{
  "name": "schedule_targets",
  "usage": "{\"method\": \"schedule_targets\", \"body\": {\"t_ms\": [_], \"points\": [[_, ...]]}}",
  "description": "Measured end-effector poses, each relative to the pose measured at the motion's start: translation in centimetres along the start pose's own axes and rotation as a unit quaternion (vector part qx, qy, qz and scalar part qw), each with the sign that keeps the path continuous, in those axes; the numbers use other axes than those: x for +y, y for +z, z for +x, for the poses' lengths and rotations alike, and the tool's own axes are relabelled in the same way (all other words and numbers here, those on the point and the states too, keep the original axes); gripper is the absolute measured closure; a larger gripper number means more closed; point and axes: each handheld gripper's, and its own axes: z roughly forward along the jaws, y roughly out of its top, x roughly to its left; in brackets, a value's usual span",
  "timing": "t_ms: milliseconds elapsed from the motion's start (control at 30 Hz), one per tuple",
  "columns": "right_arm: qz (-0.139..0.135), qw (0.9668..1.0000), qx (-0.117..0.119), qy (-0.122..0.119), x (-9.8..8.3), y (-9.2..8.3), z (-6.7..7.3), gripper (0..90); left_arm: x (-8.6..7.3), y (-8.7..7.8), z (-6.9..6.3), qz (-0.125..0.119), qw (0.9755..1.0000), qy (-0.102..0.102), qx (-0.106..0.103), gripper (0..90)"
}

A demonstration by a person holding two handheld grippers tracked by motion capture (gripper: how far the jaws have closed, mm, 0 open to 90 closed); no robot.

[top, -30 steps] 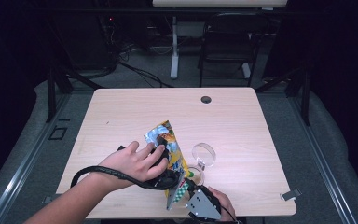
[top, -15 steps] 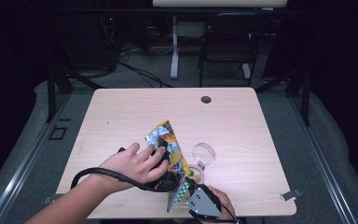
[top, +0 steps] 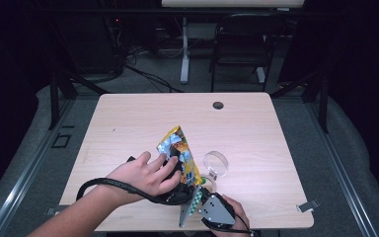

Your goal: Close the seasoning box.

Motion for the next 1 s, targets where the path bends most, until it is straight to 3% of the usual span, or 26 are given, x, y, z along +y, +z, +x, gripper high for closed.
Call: {"method": "schedule_targets", "body": {"t_ms": [167,467,533,800,833,1000], "points": [[-0.006,0.9999,0.004,0.013,0.15,-0.21,-0.01,85.8,-0.08,-0.05,0.13,-0.010,0.9999,-0.012,0.005,78.8],[-0.009,0.9998,0.008,0.014,0.36,-0.47,0.20,85.6,-0.17,-0.35,0.26,-0.010,0.9999,-0.008,0.001,78.9],[-0.011,0.9998,0.009,0.015,0.38,-0.49,0.26,85.6,-0.17,-0.53,0.39,-0.003,1.0000,0.004,-0.001,78.9],[-0.014,0.9996,0.013,0.023,0.51,-0.62,0.50,85.3,-0.31,-0.71,0.25,-0.001,1.0000,0.004,-0.006,78.9],[-0.013,0.9996,0.014,0.021,0.53,-0.66,0.52,85.1,-0.37,-0.59,0.09,-0.011,0.9999,-0.010,-0.006,78.9],[-0.018,0.9995,0.017,0.019,0.59,-0.64,0.71,84.5,-0.36,-0.60,0.08,-0.011,0.9999,-0.008,-0.006,79.2]]}}
